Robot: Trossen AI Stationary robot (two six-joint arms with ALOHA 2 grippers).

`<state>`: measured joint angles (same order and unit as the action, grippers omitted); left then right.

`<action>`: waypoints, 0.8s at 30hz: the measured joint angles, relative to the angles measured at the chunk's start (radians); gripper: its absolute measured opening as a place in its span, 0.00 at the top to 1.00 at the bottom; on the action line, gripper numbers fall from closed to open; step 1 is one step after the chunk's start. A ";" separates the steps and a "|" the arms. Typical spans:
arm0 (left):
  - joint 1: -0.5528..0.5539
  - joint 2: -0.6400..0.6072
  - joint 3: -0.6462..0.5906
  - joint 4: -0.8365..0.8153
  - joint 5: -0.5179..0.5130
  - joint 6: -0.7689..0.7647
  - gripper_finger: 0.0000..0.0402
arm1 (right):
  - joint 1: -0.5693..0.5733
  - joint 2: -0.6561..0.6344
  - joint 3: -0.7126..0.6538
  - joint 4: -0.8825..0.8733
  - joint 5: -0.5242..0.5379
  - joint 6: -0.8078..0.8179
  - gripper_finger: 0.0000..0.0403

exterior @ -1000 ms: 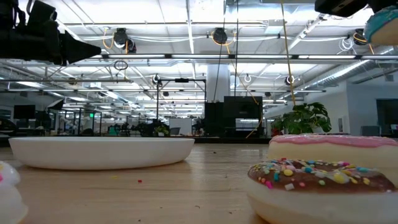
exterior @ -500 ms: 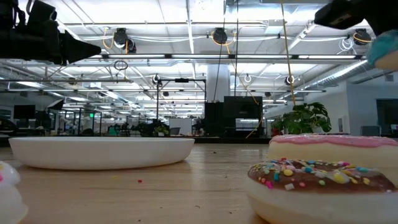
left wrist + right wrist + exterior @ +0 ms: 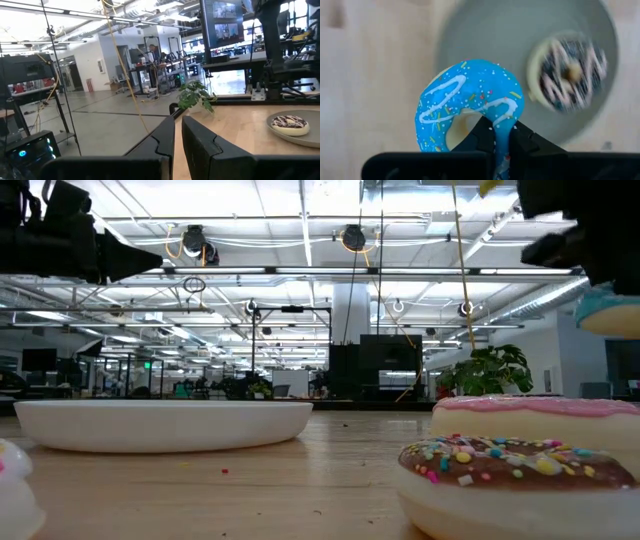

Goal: Pick & Place donuts
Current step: Put the large blue donut on the gray plate

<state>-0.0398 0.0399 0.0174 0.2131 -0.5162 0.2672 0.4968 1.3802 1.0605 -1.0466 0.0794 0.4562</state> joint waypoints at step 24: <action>0.000 0.000 0.000 -0.002 -0.010 -0.001 0.90 | -0.072 -0.074 -0.196 0.236 -0.084 0.050 0.97</action>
<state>-0.0395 0.0399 0.0174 0.2111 -0.5259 0.2661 0.4248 1.3060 0.8646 -0.8107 -0.0050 0.5061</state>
